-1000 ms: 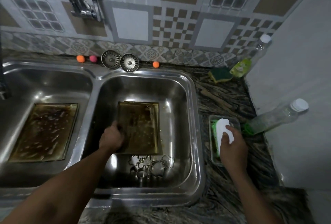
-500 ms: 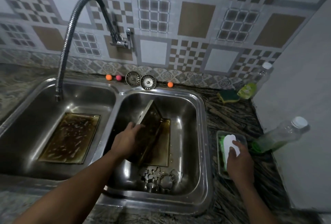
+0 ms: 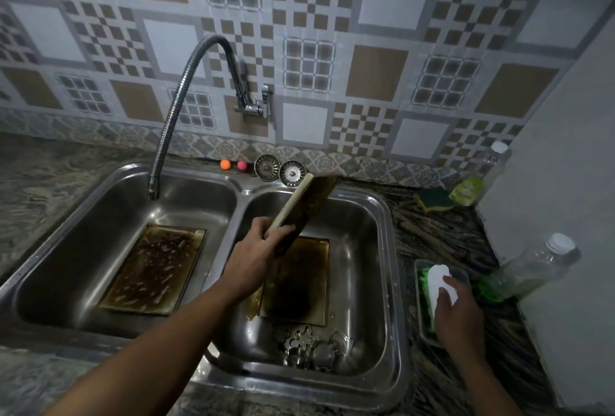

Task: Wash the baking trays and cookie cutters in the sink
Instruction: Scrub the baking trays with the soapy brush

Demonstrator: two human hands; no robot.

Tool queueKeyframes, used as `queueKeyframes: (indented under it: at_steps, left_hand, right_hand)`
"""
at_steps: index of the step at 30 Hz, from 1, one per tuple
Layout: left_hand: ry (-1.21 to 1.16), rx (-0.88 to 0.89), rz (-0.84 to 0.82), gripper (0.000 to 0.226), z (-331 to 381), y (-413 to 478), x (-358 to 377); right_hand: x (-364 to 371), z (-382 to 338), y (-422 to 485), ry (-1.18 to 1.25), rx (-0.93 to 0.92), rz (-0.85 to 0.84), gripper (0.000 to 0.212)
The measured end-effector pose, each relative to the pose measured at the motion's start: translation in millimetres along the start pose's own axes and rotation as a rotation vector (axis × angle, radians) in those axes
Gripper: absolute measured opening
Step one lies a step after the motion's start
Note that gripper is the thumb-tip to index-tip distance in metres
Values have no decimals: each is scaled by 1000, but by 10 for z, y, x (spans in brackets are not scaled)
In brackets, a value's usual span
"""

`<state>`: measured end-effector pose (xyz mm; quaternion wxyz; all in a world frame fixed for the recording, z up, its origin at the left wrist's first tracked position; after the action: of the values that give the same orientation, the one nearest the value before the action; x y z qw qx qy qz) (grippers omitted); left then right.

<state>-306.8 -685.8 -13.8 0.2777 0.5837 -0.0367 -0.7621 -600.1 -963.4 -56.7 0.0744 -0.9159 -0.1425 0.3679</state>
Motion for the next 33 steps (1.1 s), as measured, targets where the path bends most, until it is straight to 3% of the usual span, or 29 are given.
queueKeyframes:
  at_steps: [5,9,13,16,21,26,29,33]
  left_hand:
    - [-99,51,108,83,95,131,-242]
    - [-133,87,175,83,164,254,-387]
    - [-204,73,211,68,147,316,-485]
    - [-270,-8,299,75,98,383,-589]
    - [-438,-136,341,82,40,430,-600]
    - [-556,-171,389,81,60,371,-631]
    - [-580,-239,381,79,-22,305,-648]
    - [-595,-180,378,77,-146,235,-807]
  right_hand:
    - [44,-35,-47,3,23,-7,34]
    - [-137,-167,-91,110,-17,86,31]
    - [-283,-584,-229,220,-91,139,32]
    - [-280,-1139,-369,274,-189,156,31]
    - [132,-1985,-671,354,-287,49,31]
    - [687,-2389,-983,309,-366,-103,32]
    - [854,-2391,-1069,324,-314,-68,33]
    - [990,-2415,-1103,378,-232,-13,34]
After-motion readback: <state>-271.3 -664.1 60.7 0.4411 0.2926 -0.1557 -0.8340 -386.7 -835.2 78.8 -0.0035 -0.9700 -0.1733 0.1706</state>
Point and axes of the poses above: each hand's wrist, its own y-axis towards the middle knuckle, its own x-axis out of the palm, z = x × y, the point moved 9 cm from there along y, towards the middle knuckle, and after that the axes turned 14 degrees about x, right-handed, at the moved point
